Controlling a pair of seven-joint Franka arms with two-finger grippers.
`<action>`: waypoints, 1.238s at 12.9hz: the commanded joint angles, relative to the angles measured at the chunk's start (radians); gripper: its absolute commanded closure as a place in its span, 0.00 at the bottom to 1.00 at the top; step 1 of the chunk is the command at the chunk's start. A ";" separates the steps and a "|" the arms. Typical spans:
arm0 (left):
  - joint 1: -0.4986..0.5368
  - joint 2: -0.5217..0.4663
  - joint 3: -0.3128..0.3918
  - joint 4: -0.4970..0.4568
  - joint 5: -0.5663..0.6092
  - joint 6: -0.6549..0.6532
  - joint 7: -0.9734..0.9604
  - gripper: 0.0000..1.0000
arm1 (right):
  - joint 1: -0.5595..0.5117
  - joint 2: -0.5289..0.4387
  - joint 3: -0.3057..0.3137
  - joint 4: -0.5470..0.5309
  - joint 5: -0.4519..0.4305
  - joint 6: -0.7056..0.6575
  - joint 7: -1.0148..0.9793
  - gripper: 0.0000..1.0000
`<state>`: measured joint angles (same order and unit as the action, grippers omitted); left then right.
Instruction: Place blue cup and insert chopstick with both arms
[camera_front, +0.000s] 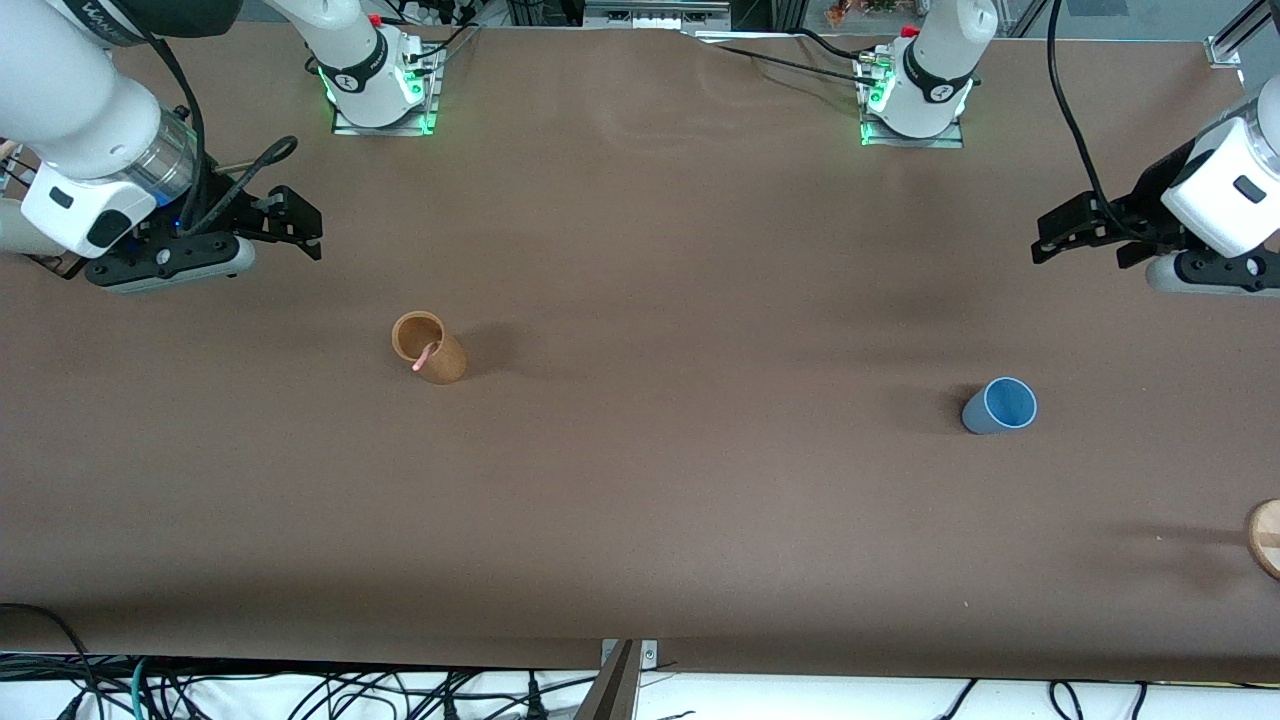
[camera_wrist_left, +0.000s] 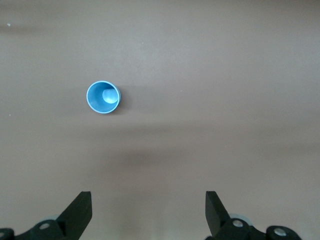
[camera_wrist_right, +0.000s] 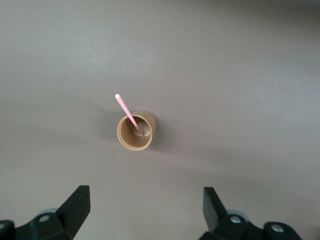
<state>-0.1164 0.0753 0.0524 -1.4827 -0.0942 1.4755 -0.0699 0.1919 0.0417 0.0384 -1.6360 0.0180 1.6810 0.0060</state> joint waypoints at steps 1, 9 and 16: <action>0.036 -0.055 -0.005 -0.085 0.021 0.046 0.077 0.00 | -0.014 0.004 0.011 0.016 0.002 -0.021 -0.001 0.00; 0.038 -0.026 -0.005 -0.073 0.019 0.043 0.130 0.00 | -0.011 0.018 0.011 0.022 0.010 -0.012 -0.009 0.00; 0.038 -0.012 -0.005 -0.059 0.019 0.046 0.131 0.00 | 0.009 0.136 0.020 -0.060 0.010 0.185 -0.008 0.00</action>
<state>-0.0749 0.0620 0.0498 -1.5471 -0.0908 1.5130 0.0414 0.1939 0.1535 0.0484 -1.6651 0.0184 1.7960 0.0060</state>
